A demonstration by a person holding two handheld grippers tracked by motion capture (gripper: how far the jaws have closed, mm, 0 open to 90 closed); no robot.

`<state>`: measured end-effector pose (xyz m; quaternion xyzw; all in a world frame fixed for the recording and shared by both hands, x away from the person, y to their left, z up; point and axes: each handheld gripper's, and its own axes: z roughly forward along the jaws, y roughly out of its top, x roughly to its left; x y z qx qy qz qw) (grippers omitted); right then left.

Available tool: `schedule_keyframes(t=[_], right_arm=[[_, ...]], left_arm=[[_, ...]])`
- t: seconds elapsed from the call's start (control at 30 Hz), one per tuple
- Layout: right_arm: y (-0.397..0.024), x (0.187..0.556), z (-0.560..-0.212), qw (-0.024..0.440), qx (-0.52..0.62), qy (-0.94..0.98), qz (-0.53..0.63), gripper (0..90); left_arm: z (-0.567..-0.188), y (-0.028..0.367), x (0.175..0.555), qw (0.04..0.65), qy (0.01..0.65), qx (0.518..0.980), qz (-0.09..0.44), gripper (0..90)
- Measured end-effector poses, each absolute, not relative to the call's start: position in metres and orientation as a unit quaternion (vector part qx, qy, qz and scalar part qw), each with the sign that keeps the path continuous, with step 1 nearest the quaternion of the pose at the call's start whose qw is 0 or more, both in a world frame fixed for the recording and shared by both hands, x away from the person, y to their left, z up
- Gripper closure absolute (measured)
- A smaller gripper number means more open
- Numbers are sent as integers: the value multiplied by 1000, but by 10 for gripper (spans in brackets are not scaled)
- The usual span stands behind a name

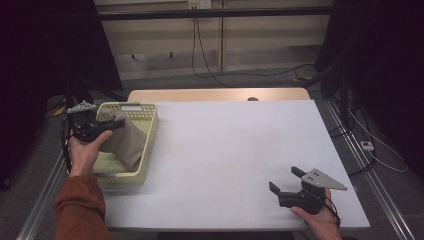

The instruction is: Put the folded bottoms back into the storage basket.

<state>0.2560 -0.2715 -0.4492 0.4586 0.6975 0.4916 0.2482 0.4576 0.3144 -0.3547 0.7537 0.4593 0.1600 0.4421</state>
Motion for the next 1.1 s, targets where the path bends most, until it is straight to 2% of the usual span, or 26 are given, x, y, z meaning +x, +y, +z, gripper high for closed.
schedule_keyframes(t=[0.13,0.23,0.43,0.53,0.7,1.1], right_arm=[[-272,256,-449,247,460,697,492,38],[-272,256,-449,247,459,697,492,38],[-272,257,-450,246,458,699,491,38],[-271,257,-450,246,459,699,491,38],[-271,257,-450,245,457,701,490,38],[-271,257,-450,243,457,700,493,37]], left_arm=[[-362,322,466,417,491,749,157,804],[-369,330,470,376,525,751,139,802],[-375,342,464,359,546,747,124,800],[-376,345,462,314,552,765,108,799],[-387,343,464,281,559,773,108,798],[-394,312,480,328,540,765,125,800]])
